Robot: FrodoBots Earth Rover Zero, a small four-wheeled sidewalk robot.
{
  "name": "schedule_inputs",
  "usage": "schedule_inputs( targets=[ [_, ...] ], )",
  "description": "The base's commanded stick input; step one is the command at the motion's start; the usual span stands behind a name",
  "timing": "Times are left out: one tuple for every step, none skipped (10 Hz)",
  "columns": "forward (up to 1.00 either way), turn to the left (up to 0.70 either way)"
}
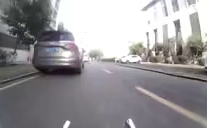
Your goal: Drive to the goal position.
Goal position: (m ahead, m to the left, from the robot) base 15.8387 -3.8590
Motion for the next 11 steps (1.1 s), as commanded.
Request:
schedule_inputs(
  targets=[
    [0.70, 0.00],
    [0.70, 0.00],
    [0.70, 0.00],
    [0.70, 0.00],
    [0.70, 0.00],
    [0.70, 0.00],
    [0.70, 0.00],
    [0.70, 0.00],
    [0.70, 0.00],
    [0.70, 0.00],
    [0.70, 0.00]
  ],
)
